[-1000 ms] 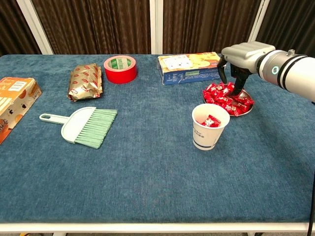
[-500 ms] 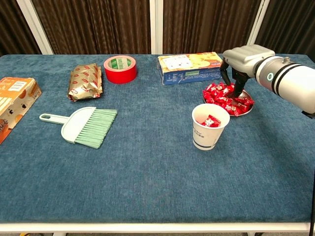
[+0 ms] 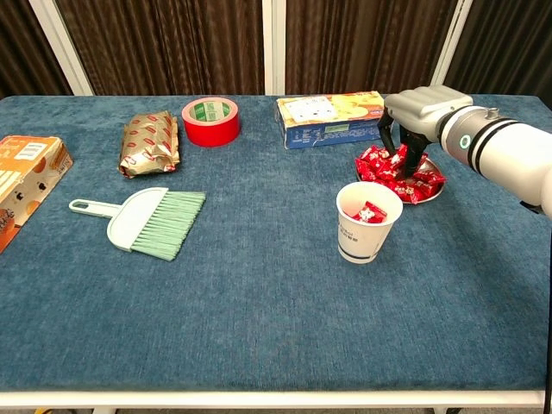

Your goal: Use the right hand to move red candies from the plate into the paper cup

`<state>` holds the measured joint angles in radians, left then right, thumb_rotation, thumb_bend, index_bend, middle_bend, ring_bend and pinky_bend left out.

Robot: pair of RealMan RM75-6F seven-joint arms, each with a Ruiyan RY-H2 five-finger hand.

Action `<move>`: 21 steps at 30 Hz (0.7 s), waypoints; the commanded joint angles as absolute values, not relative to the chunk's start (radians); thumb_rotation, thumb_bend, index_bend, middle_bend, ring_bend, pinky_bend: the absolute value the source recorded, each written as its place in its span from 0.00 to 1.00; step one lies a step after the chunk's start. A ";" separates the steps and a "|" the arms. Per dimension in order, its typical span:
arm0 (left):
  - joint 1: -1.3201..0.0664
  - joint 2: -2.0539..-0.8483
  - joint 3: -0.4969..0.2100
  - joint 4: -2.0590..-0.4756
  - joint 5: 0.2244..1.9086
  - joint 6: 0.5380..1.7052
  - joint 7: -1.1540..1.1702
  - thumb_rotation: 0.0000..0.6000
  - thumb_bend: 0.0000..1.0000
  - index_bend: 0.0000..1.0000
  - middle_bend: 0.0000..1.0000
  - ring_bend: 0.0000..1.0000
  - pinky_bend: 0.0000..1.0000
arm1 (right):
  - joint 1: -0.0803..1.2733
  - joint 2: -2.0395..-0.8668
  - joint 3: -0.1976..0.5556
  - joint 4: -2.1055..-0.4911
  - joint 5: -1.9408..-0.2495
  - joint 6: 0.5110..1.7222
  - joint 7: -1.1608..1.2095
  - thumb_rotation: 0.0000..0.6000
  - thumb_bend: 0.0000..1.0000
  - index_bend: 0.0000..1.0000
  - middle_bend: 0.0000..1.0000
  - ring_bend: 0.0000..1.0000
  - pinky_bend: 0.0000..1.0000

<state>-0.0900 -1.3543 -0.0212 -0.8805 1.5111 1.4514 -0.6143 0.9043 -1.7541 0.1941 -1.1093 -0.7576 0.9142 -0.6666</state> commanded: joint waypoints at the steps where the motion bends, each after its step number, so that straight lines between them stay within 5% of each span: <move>1: -0.090 -1.355 -0.022 -0.878 1.510 1.450 -0.617 0.78 0.09 0.14 0.14 0.05 0.19 | 0.905 -1.761 0.196 -1.098 -0.766 0.911 -0.665 1.00 0.03 0.60 1.00 1.00 0.93; 21: -0.092 -1.360 -0.021 -0.861 1.510 1.445 -0.636 0.78 0.09 0.14 0.14 0.05 0.19 | 0.897 -1.780 0.218 -1.055 -0.800 0.890 -0.635 1.00 0.03 0.58 1.00 1.00 0.93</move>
